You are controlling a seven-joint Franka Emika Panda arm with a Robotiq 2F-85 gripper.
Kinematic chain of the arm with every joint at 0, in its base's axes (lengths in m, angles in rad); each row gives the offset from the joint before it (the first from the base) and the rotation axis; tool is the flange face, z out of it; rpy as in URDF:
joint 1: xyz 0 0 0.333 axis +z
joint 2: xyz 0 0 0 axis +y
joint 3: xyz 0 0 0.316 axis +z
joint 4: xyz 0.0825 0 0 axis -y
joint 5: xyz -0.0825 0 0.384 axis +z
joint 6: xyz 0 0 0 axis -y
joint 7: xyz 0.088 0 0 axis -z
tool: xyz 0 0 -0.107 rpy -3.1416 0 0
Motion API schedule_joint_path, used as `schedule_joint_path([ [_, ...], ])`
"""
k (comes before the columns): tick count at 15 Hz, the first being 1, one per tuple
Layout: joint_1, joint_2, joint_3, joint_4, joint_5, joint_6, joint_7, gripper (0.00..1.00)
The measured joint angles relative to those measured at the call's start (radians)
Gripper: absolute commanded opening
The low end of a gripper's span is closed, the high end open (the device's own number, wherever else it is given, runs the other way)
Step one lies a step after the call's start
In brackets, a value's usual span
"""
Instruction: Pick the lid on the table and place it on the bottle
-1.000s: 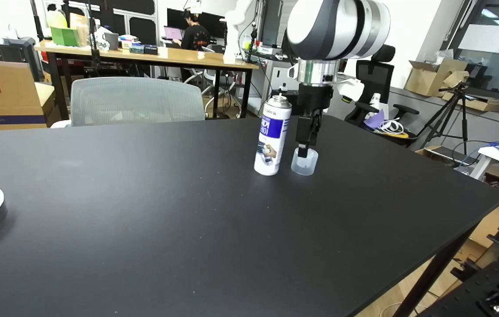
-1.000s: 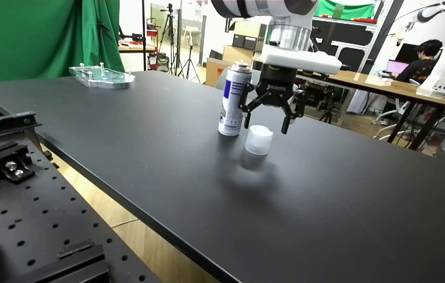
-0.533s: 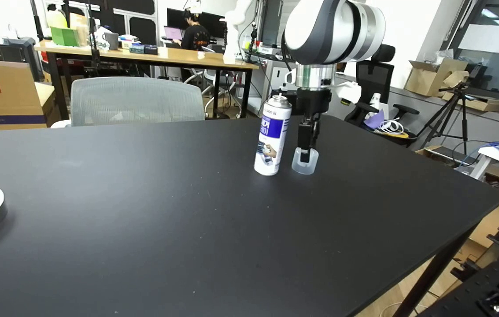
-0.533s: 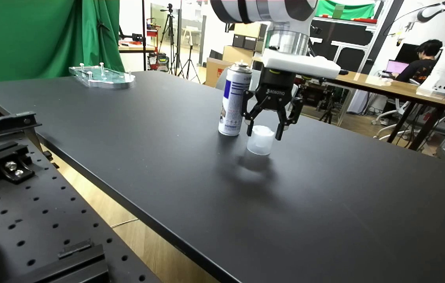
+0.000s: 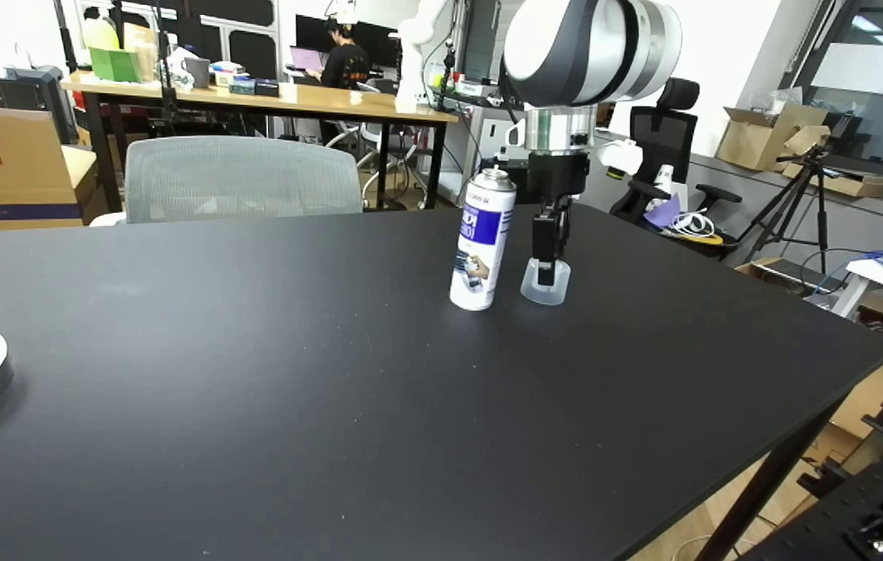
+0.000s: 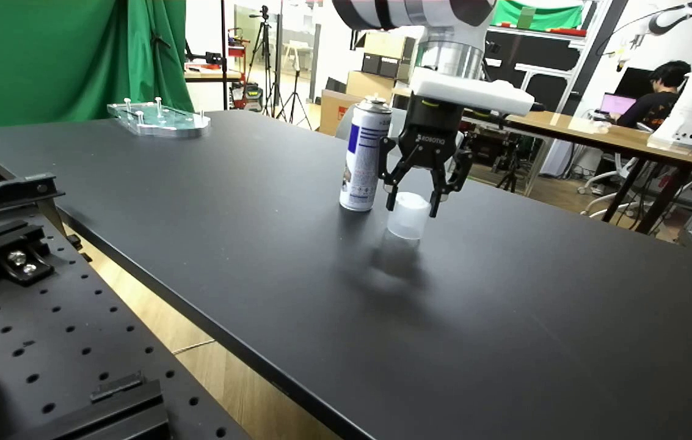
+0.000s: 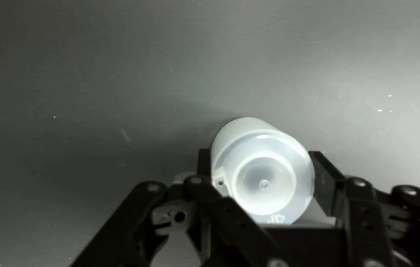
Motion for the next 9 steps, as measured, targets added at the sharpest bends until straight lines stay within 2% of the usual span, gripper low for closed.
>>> schedule_joint_path([
  [4,0.009,-0.091,-0.009,0.000,-0.001,-0.123,0.029,0.40],
  [9,0.051,-0.253,-0.011,0.002,-0.007,-0.283,0.121,0.40],
])
